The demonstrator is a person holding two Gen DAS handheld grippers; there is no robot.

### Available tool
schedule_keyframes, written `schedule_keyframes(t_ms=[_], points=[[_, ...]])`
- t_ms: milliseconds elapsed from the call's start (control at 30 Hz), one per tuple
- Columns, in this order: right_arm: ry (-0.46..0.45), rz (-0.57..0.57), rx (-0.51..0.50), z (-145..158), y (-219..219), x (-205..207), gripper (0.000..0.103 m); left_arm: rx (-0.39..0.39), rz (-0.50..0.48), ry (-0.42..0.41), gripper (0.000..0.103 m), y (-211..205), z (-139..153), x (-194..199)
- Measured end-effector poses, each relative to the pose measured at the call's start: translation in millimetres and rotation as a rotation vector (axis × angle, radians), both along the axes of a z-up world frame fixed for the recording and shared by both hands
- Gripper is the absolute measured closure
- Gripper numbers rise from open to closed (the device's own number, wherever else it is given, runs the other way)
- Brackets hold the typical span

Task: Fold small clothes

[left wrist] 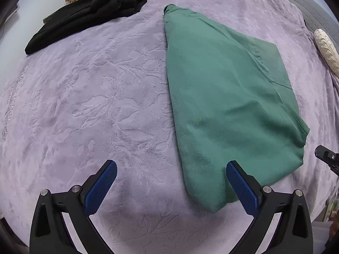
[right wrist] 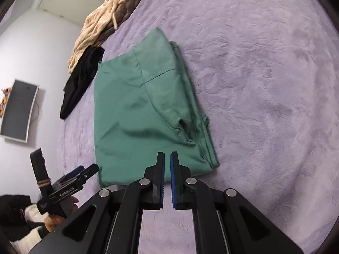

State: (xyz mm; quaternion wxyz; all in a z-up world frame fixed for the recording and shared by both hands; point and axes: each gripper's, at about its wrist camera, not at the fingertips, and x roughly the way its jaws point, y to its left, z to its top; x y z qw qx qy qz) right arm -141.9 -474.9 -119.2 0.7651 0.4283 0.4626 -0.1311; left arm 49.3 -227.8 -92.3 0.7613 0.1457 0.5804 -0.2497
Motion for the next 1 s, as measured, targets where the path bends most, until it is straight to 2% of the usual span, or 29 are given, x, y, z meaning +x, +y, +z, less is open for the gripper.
schedule_keyframes(t_ms=[100,167,200,267,400,433,533,700,900,967,1000], points=[[0.088,0.032,0.008,-27.2,5.4,12.7,0.097,0.039,-0.023,-0.005,0.000,-1.4,-18.4,-12.2],[0.158,0.032,0.019,-49.2,2.7,13.0,0.098,0.019,-0.021,-0.001,0.000,3.8,-22.3,-16.0],[0.174,0.024,0.038,-59.5,-0.4,9.7,0.102,0.010,-0.019,0.013,0.000,5.8,-22.9,-16.1],[0.156,0.003,0.084,-65.7,-5.2,1.6,0.102,0.010,-0.027,0.020,0.000,7.1,-22.1,-17.0],[0.151,-0.001,0.089,-53.7,-9.2,-11.8,0.102,0.036,-0.061,-0.013,0.000,8.6,-13.2,-22.6],[0.147,-0.002,0.087,-49.4,-10.2,-15.1,0.098,0.040,-0.063,-0.015,0.000,9.9,-10.6,-23.4],[0.133,-0.021,0.084,-36.6,-17.0,-26.9,0.096,0.054,-0.055,-0.010,0.000,16.3,-3.9,-24.6],[0.109,-0.065,0.094,-23.8,-28.5,-34.3,0.096,0.126,-0.034,-0.035,0.000,24.7,3.6,-24.4],[0.093,-0.055,0.114,-24.2,-29.8,-24.4,0.096,0.096,0.025,-0.005,0.000,29.1,11.7,-11.5],[0.092,-0.050,0.119,-24.8,-32.6,-20.8,0.090,0.093,0.033,0.000,0.000,21.2,12.4,-8.7],[0.093,-0.049,0.117,-25.2,-30.6,-17.9,0.078,0.094,0.035,0.000,0.000,17.5,13.8,-8.4]])
